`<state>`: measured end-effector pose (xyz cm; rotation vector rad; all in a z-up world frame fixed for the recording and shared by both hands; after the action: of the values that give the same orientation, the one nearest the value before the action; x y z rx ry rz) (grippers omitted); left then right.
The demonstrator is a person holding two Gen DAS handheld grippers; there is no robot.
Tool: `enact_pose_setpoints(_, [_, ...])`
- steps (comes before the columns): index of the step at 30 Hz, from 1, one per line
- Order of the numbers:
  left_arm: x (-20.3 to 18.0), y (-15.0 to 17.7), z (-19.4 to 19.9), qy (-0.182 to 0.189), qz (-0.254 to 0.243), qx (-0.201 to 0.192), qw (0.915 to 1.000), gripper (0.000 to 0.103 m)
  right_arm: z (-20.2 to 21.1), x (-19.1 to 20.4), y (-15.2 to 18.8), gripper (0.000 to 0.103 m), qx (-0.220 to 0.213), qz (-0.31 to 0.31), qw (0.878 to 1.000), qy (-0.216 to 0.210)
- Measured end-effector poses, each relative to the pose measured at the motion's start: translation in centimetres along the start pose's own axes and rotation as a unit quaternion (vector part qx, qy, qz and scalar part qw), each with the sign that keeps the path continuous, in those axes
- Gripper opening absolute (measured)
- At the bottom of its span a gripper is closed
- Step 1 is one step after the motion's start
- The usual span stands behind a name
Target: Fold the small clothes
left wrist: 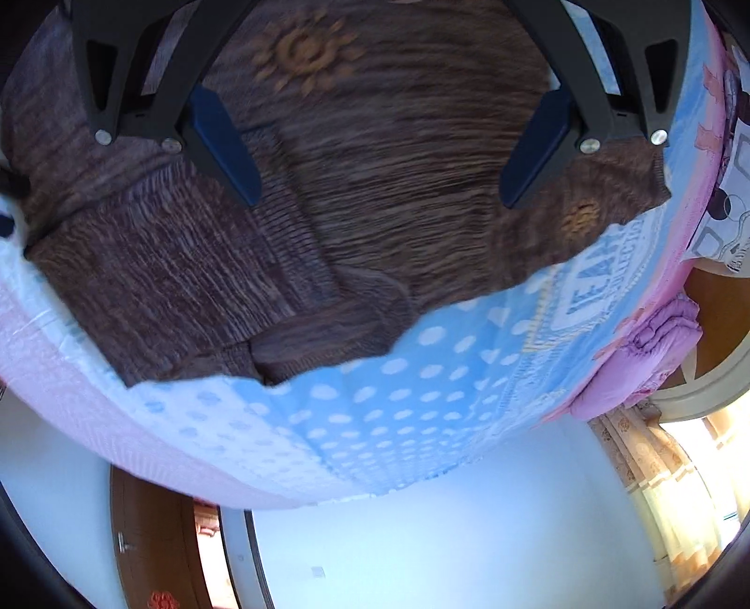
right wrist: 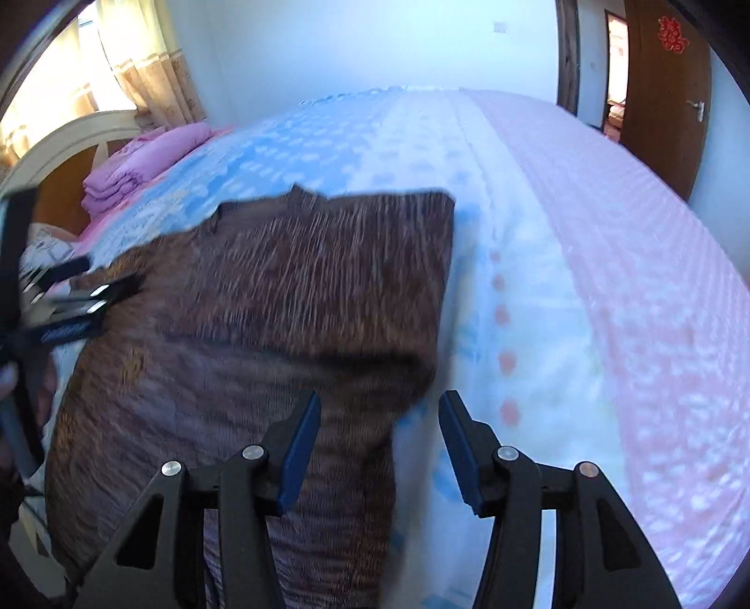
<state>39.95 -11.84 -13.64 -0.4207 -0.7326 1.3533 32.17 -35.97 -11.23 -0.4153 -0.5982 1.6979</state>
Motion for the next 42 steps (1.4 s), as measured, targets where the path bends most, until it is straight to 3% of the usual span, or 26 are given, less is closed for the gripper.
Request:
enact_pose_setpoints(3, [-0.9, 0.9, -3.2, -0.034, -0.018, 0.032, 0.9988, 0.103, -0.9, -0.7, 0.8, 0.054, 0.006, 0.001, 1.0, 0.03])
enact_pose_setpoints(6, [0.3, 1.1, -3.5, -0.003, 0.016, 0.036, 0.9992, 0.102, -0.8, -0.9, 0.9, 0.054, -0.005, 0.001, 1.0, 0.03])
enact_pose_setpoints(8, [0.9, 1.0, -3.9, 0.036, 0.04, 0.061, 0.9967, 0.098, -0.9, -0.7, 1.2, 0.054, -0.012, 0.01, 0.999, 0.035])
enact_pose_setpoints(11, [1.9, 1.2, -4.9, 0.083, 0.096, 0.108, 0.9861, 0.096, -1.1, -0.5, 1.2, 0.057, -0.019, 0.006, 0.999, 0.036])
enact_pose_setpoints(12, [2.2, 1.5, -5.4, 0.095, 0.124, 0.124, 0.98, 0.102, -1.1, -0.5, 1.2, 0.058, -0.02, 0.006, 0.999, 0.036])
enact_pose_setpoints(13, [2.6, 2.0, -5.7, 0.096, 0.151, 0.127, 0.9756, 0.103, -1.1, -0.4, 1.3, 0.059, -0.02, 0.006, 0.999, 0.035])
enact_pose_setpoints(17, [2.0, 2.4, -5.1, 0.083, 0.141, 0.105, 0.981, 0.103, -0.9, -0.6, 1.8, 0.06, -0.026, 0.006, 0.999, 0.029])
enact_pose_setpoints(19, [1.7, 2.1, -4.3, 0.072, 0.134, 0.091, 0.9842, 0.094, -0.8, -0.5, 1.9, 0.062, -0.029, 0.006, 0.999, 0.03])
enact_pose_setpoints(21, [0.8, 1.5, -3.4, 0.067, 0.11, 0.061, 0.9899, 0.068, -0.8, -0.3, 2.0, 0.064, -0.029, 0.008, 0.999, 0.032])
enact_pose_setpoints(22, [0.0, 1.3, -3.3, 0.07, 0.094, 0.057, 0.9916, 0.063, -0.9, -0.1, 1.9, 0.066, -0.029, 0.009, 0.999, 0.032])
enact_pose_setpoints(26, [-1.9, 0.7, -3.6, 0.109, 0.081, 0.055, 0.9892, 0.032, -0.9, -0.1, 1.9, 0.067, -0.03, 0.008, 0.999, 0.032])
enact_pose_setpoints(27, [-1.8, 0.5, -3.6, 0.125, 0.083, 0.054, 0.9873, 0.013, -0.9, -0.1, 2.0, 0.067, -0.03, 0.007, 0.999, 0.03])
enact_pose_setpoints(28, [-2.1, 0.4, -3.5, 0.145, 0.081, 0.056, 0.9845, 0.007, -0.9, -0.2, 2.0, 0.067, -0.031, 0.006, 0.999, 0.028])
enact_pose_setpoints(30, [-2.2, 0.4, -2.8, 0.137, 0.068, 0.048, 0.9871, 0.007, -0.9, -0.2, 2.0, 0.067, -0.032, 0.006, 0.999, 0.028])
enact_pose_setpoints(34, [-0.2, 0.2, -2.1, 0.141, 0.094, 0.035, 0.9848, 0.007, -0.9, -0.2, 2.1, 0.067, -0.032, 0.005, 0.999, 0.027])
enact_pose_setpoints(37, [0.7, 0.7, -2.4, 0.123, 0.092, 0.037, 0.9874, 0.007, -0.8, -0.3, 2.2, 0.067, -0.033, 0.006, 0.999, 0.028])
enact_pose_setpoints(40, [0.8, 1.1, -2.7, 0.135, 0.092, 0.038, 0.9858, 0.008, -0.8, -0.4, 2.2, 0.067, -0.035, 0.005, 0.999, 0.028])
enact_pose_setpoints(42, [0.6, 1.3, -2.8, 0.132, 0.089, 0.04, 0.9865, 0.015, -0.7, -0.4, 2.2, 0.067, -0.035, 0.005, 0.999, 0.028])
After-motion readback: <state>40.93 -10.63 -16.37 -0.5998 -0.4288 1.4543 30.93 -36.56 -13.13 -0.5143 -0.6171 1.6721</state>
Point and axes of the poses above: each gripper's, at about its wrist camera, not at the fingertips, and z roughly against the way its jaws point, x to its left, y to its underside, the point moved 4 cm from there along -z, roughly the way its jaws point, and after that the axes turned 4 degrees about z, right-handed, at the moved point
